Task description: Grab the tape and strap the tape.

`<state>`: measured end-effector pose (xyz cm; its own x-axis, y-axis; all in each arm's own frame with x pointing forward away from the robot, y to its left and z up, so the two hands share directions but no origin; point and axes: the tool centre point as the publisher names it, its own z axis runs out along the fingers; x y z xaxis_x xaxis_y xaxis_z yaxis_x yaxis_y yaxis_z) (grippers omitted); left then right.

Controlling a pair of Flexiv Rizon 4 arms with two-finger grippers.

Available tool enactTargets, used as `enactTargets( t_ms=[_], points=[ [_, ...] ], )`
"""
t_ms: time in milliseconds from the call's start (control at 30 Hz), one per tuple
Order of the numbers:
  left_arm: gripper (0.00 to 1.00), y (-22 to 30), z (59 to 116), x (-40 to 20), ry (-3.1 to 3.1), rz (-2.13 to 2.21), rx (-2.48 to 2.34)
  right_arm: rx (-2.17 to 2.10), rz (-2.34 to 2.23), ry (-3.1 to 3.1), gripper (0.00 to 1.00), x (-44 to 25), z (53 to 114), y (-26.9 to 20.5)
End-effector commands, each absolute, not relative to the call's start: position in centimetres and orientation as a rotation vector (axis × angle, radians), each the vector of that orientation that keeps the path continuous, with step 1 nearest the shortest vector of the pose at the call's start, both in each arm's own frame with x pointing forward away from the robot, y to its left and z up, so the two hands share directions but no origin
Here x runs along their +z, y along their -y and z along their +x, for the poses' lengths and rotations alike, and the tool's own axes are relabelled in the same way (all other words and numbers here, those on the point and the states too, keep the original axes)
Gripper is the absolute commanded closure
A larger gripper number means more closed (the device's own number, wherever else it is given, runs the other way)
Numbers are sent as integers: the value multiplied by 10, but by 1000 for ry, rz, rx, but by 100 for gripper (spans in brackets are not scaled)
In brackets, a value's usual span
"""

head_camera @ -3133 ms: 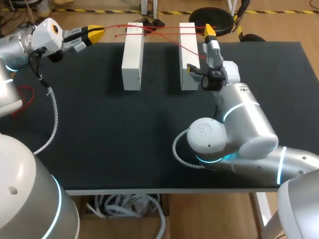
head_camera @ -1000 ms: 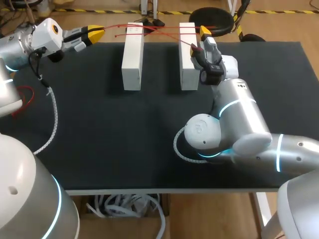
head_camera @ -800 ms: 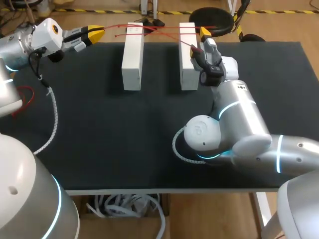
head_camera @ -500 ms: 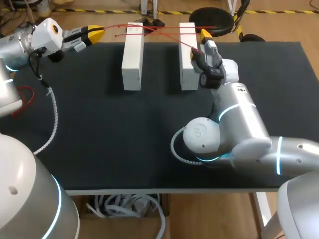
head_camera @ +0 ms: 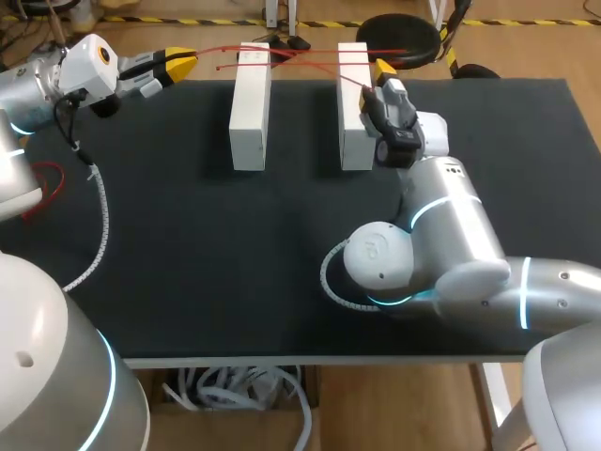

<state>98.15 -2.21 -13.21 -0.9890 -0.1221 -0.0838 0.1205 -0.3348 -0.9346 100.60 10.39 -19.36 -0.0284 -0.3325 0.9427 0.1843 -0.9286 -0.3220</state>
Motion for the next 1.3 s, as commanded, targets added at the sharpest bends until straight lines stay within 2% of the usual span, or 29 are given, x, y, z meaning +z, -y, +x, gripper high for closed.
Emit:
enactTargets(
  t_ms=[33, 167, 233, 267, 667, 967, 1300],
  points=[
    [100, 22, 982, -133, -1715, -1, -2452, -2022, -1917, -160, 72, -191, 1007, -106],
    [100, 22, 982, -133, -1715, -1, -2452, -2027, -1918, -157, 81, -190, 1008, -106],
    [100, 22, 982, -133, -1715, -1, -2452, -2029, -1919, -155, 97, -190, 1008, -106],
    [100, 22, 982, -133, -1715, -1, -2452, -2031, -1919, -154, 100, -190, 1009, -106],
    [100, 22, 982, -133, -1715, -1, -2452, -2055, -1943, -133, 100, -189, 1011, -107],
    [100, 22, 982, -133, -1715, -1, -2452, -2276, -2005, 65, 100, -176, 1011, -108],
    [100, 22, 982, -133, -1715, -1, -2452, -2338, -2085, 249, 100, -173, 1018, -113]
  ],
)
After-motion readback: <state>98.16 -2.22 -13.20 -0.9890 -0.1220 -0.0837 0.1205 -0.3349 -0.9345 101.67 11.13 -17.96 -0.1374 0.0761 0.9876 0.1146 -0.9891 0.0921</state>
